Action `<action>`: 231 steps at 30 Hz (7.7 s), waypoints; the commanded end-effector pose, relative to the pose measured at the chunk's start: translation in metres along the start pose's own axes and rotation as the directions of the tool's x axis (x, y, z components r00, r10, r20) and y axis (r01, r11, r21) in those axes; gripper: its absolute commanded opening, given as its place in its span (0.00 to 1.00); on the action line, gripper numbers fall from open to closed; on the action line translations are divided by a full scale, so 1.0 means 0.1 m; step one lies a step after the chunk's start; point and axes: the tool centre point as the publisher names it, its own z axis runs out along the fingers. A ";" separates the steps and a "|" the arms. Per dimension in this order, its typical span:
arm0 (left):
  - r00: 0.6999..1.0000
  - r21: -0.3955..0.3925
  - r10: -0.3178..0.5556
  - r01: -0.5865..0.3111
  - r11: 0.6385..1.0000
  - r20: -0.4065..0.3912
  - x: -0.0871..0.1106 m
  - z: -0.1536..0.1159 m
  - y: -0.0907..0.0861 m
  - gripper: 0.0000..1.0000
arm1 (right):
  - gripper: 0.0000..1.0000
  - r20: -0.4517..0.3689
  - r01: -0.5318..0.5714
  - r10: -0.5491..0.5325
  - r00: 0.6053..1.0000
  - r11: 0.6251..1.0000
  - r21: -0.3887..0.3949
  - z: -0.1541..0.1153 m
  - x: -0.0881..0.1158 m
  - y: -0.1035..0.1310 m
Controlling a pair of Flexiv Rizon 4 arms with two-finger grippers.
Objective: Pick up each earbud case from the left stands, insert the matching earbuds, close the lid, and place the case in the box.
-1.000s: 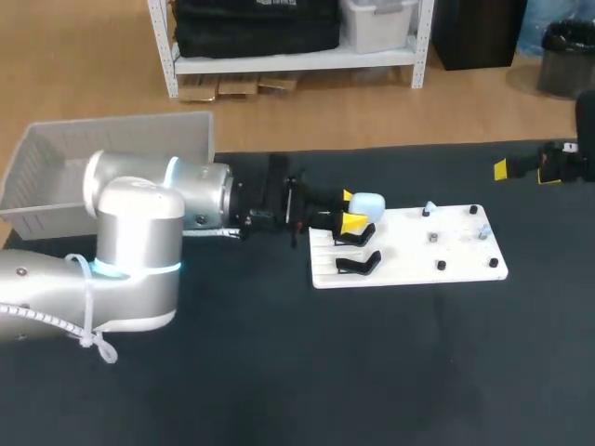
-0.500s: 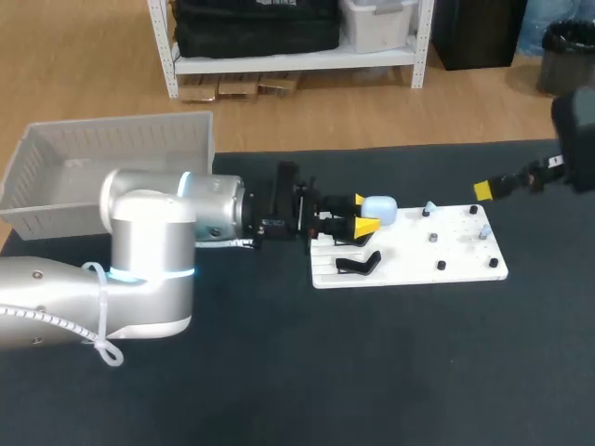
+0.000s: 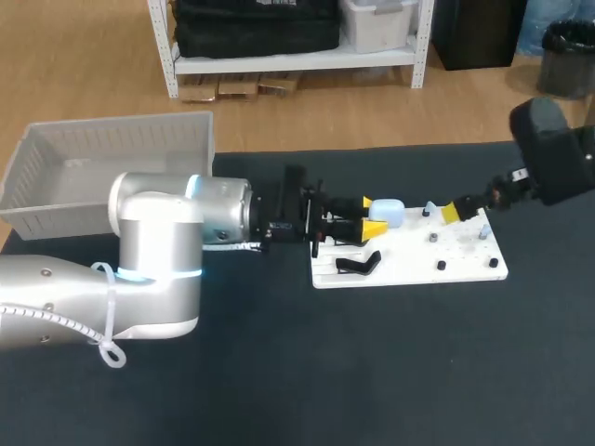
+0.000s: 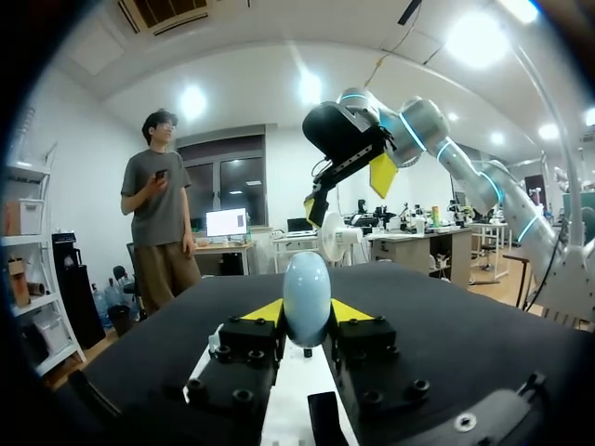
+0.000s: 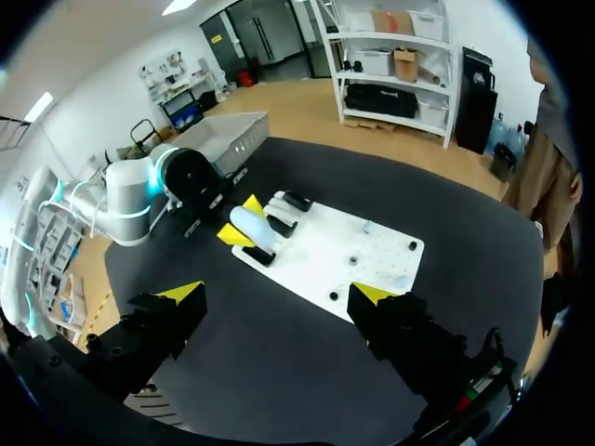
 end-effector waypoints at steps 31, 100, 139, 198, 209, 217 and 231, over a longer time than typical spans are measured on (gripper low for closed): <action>0.998 -0.012 -0.057 0.056 0.998 -0.009 0.15 -0.09 -0.05 0.00 | 1.00 -0.072 0.058 -0.056 0.996 0.998 0.033 0.57 -0.02 0.28; 0.998 -0.021 -0.056 0.056 0.998 -0.018 0.18 -0.14 -0.07 0.00 | 1.00 -0.077 -0.064 0.072 0.994 0.992 0.105 1.10 -0.11 -0.04; 0.998 -0.021 -0.056 0.056 0.998 -0.018 0.18 -0.14 -0.07 0.00 | 1.00 -0.084 0.032 -0.011 0.996 0.967 0.253 0.58 -0.47 -0.24; 0.998 -0.021 -0.056 0.056 0.998 -0.018 0.18 -0.14 -0.07 0.00 | 0.43 -0.402 -0.030 0.336 0.852 0.797 0.603 0.94 0.41 -1.53; 0.998 -0.021 -0.056 0.056 0.998 -0.018 0.18 -0.14 -0.07 0.00 | 0.36 -0.391 -0.034 0.339 0.856 0.791 0.611 0.96 0.42 -1.55; 0.998 -0.021 -0.056 0.056 0.998 -0.018 0.18 -0.14 -0.07 0.00 | 0.31 -0.388 -0.027 0.340 0.856 0.781 0.625 0.96 0.43 -1.58; 0.998 -0.021 -0.056 0.056 0.998 -0.018 0.18 -0.14 -0.07 0.00 | 0.08 -0.386 -0.022 0.341 0.857 0.773 0.634 0.98 0.45 -1.60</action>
